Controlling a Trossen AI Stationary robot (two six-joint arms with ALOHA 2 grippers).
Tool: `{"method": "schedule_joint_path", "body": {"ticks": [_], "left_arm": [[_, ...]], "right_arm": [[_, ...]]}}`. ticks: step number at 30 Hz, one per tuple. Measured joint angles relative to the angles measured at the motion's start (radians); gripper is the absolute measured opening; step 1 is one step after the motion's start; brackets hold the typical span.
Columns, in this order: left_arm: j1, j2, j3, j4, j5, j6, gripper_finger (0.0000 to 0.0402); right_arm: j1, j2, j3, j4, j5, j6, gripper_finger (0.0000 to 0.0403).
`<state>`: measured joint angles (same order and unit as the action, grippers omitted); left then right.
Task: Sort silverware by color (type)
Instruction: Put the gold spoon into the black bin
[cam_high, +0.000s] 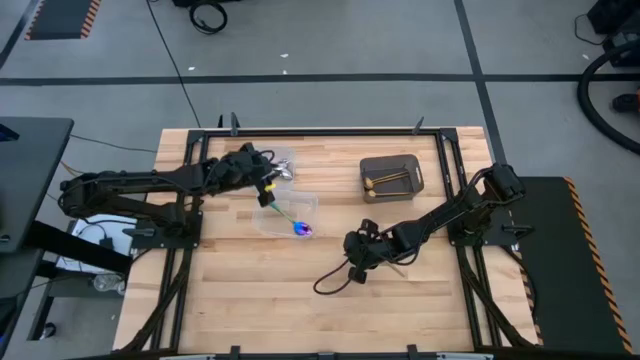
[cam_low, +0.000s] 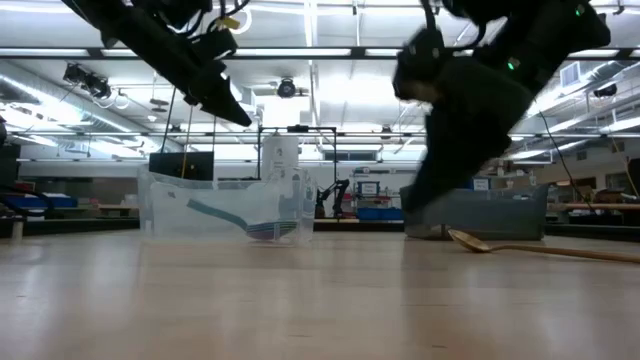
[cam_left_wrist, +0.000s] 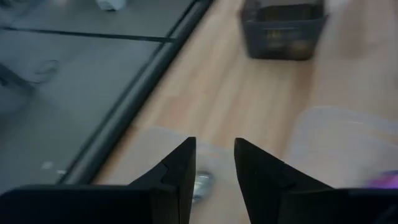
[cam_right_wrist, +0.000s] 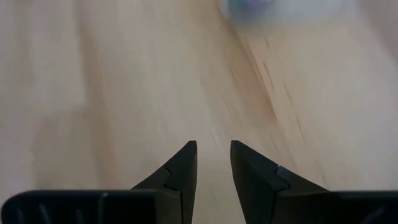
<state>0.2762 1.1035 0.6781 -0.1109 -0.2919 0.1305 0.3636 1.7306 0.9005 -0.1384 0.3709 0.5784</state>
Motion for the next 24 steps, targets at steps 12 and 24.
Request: {"method": "schedule_joint_path", "body": {"ticks": [12,24], "left_arm": [[-0.247,-0.004,0.000,-0.037,0.022,-0.256,0.0118],[-0.382,-0.004,0.000,-0.085,0.021,-0.412,0.0118]], "right_arm": [[-0.022,-0.017,0.000,-0.282,-0.074,0.137,0.0087],[-0.015,-0.125,0.001,-0.387,-0.051,0.228,0.0085]]}}
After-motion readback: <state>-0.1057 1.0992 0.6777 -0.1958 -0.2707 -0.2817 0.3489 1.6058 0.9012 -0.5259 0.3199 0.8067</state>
